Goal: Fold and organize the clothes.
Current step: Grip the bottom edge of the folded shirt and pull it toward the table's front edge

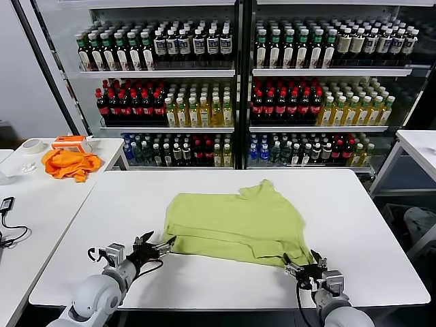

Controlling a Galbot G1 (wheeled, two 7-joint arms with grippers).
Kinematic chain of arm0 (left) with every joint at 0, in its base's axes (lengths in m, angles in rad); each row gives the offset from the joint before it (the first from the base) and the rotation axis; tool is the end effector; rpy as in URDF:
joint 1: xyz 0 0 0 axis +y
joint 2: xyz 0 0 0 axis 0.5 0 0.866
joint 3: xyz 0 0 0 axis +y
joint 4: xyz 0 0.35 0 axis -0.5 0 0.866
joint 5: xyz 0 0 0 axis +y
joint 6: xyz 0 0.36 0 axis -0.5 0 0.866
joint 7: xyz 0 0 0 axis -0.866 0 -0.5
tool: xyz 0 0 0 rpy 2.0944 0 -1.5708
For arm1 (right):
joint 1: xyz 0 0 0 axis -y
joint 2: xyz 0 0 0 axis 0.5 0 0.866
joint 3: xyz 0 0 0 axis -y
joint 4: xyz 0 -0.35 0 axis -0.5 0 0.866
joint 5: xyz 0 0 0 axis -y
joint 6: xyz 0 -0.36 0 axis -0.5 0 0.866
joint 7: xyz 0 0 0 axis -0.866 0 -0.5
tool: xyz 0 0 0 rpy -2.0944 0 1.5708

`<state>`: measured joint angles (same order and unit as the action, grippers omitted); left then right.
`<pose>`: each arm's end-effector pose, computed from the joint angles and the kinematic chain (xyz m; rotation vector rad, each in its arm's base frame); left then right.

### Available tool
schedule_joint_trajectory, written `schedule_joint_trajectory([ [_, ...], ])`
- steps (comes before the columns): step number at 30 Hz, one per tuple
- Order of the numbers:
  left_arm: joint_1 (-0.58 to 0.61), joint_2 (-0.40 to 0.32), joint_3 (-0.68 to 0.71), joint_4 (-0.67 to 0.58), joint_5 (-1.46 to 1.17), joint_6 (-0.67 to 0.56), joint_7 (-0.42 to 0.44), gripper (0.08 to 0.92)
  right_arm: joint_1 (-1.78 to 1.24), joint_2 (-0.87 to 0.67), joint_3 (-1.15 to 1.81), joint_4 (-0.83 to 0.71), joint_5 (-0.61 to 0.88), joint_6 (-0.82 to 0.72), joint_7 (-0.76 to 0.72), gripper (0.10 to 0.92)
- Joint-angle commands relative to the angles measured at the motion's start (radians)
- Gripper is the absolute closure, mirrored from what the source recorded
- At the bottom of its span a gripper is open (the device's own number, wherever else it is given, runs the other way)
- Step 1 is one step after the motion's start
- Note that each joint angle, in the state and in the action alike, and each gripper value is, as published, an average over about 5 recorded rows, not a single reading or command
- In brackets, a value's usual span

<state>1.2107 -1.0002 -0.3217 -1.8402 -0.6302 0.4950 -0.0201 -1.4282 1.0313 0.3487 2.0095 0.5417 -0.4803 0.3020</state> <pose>0.2945 0.0787 -0.3035 -0.4135 -2.5662 0.0366 0.2242 -0.0526 -0.3034 0.1115 -2.5799 0.0830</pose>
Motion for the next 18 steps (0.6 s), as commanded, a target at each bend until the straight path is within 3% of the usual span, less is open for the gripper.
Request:
schedule_joint_trajectory([
  [1, 0.049, 0.009, 0.008, -0.074, -0.013, 0.081, -0.058, 0.283, -0.019, 0.001, 0.002, -0.021, 0.040, 0.001, 0.008, 0.321],
  [18, 0.036, 0.000, 0.040, -0.032, 0.016, 0.081, -0.074, 0.794, -0.020, 0.015, 0.002, -0.015, 0.030, 0.032, -0.020, 0.806],
])
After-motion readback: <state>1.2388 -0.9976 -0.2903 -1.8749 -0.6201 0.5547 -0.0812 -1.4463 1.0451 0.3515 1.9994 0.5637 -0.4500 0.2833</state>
